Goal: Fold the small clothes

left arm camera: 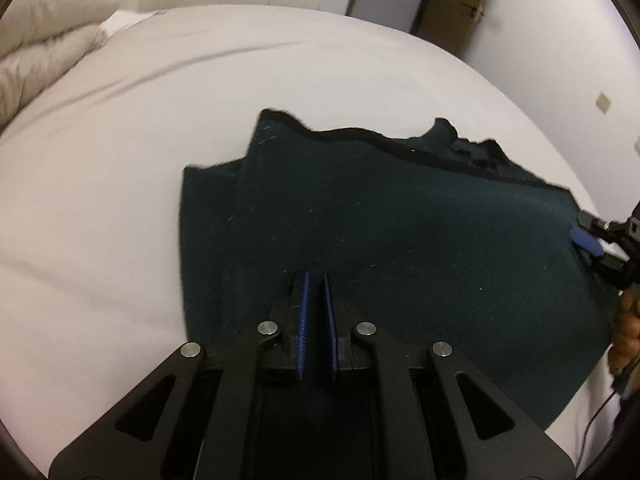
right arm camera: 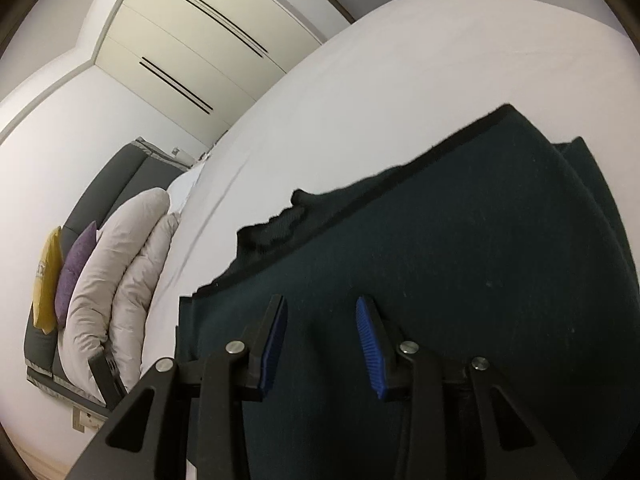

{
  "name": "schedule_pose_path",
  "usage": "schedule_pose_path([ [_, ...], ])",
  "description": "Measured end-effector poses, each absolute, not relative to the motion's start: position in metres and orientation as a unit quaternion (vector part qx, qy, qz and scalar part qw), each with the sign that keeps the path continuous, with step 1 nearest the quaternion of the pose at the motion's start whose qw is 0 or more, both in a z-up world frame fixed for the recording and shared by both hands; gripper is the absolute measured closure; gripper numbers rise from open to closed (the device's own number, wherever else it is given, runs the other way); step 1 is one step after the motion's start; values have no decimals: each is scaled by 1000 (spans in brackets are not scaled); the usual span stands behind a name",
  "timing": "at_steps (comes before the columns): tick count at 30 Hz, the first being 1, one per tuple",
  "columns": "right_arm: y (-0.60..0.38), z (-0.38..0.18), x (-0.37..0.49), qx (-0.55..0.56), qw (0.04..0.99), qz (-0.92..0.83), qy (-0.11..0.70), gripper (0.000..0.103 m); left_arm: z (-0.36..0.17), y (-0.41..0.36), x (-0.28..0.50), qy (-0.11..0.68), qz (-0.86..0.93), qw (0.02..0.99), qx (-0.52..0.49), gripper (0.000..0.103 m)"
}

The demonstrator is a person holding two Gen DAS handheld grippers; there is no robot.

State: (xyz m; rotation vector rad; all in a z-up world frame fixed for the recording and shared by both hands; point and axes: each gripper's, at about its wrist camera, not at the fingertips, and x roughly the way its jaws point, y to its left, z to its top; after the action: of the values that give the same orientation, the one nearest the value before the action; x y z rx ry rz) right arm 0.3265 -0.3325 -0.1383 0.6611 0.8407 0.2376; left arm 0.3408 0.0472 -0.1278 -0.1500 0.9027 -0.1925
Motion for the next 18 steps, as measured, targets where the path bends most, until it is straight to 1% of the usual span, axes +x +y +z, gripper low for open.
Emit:
schedule_pose_path([
  [1, -334, -140, 329, 316, 854, 111, 399, 62, -128, 49, 341, 437, -91, 892, -78, 94],
  [2, -337, -144, 331, 320, 854, 106, 397, 64, -127, 48, 342, 438, -87, 892, -75, 94],
  [3, -344, -148, 333, 329, 852, 101, 394, 69, -129, 46, 338, 438, -84, 892, -70, 94],
  [4, -355, -153, 334, 342, 850, 94, 389, 83, -128, 44, 338, 438, -80, 893, -64, 94],
  [5, -364, -157, 336, 355, 846, 88, 388, 100, -129, 42, 332, 437, -78, 894, -63, 94],
  [6, -380, -164, 337, 384, 836, 74, 385, 103, -130, 42, 331, 437, -78, 894, -66, 94],
  [8, -406, -168, 332, 417, 830, 33, 369, 103, -132, 44, 330, 435, -80, 894, -73, 94],
  [9, -411, -163, 328, 412, 835, 14, 364, 103, -133, 44, 329, 435, -80, 894, -74, 94],
  [10, -412, -155, 324, 392, 847, -9, 359, 100, -134, 43, 328, 434, -79, 895, -72, 94],
  [11, -410, -147, 320, 374, 855, -26, 357, 87, -134, 42, 328, 433, -76, 896, -66, 94],
  [13, -400, -136, 311, 370, 861, -22, 348, 65, -135, 40, 327, 431, -74, 897, -61, 94],
  [14, -383, -128, 302, 379, 864, 22, 332, 60, -134, 41, 326, 431, -74, 897, -63, 94],
  [15, -364, -124, 297, 377, 863, 70, 329, 59, -134, 41, 324, 431, -74, 897, -64, 94],
  [18, -303, -126, 286, 337, 852, 167, 365, 58, -133, 41, 321, 430, -72, 898, -55, 94],
])
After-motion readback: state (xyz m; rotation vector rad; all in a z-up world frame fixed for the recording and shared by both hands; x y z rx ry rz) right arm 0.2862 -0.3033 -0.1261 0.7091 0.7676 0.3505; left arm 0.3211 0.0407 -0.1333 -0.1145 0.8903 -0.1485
